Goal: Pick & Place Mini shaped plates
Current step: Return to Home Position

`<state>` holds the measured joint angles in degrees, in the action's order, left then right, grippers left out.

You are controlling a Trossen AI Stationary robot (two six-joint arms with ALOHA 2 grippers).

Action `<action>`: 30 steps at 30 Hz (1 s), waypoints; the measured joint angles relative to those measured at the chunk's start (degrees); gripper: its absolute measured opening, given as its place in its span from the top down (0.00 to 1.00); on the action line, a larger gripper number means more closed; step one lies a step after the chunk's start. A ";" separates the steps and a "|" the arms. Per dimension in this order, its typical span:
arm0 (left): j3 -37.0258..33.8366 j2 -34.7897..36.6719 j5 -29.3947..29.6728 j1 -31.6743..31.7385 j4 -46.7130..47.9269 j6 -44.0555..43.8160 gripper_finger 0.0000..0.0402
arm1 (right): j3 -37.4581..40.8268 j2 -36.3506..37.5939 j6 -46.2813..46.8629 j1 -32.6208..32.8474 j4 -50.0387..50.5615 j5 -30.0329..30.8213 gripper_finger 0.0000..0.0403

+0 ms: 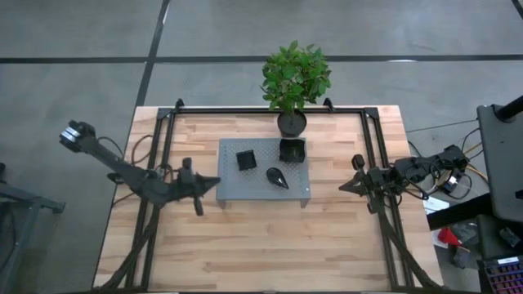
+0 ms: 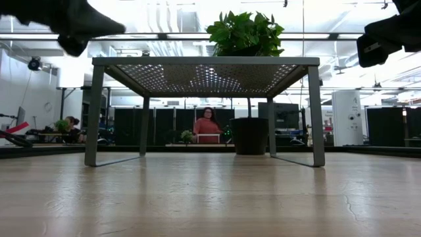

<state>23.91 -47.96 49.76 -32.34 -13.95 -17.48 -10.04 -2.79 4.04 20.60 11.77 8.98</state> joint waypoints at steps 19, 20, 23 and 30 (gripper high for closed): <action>-14.78 27.05 -31.45 12.45 0.54 10.05 1.00 | -0.01 0.00 -16.22 -0.02 -0.20 0.10 0.98; -15.06 28.38 -32.14 12.85 1.04 10.39 1.00 | 0.00 0.00 -16.39 -0.02 -0.29 0.09 0.98; -16.32 33.04 -37.11 12.97 1.48 12.66 1.00 | 0.00 -0.02 -16.49 -0.02 -3.14 0.10 0.98; -21.93 45.40 -38.28 13.02 3.08 13.66 1.00 | -0.02 0.17 -18.22 -0.02 -10.87 0.07 0.98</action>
<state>1.98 -2.56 11.47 -19.32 -10.87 -3.81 -10.07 -2.61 -14.18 20.58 0.90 9.06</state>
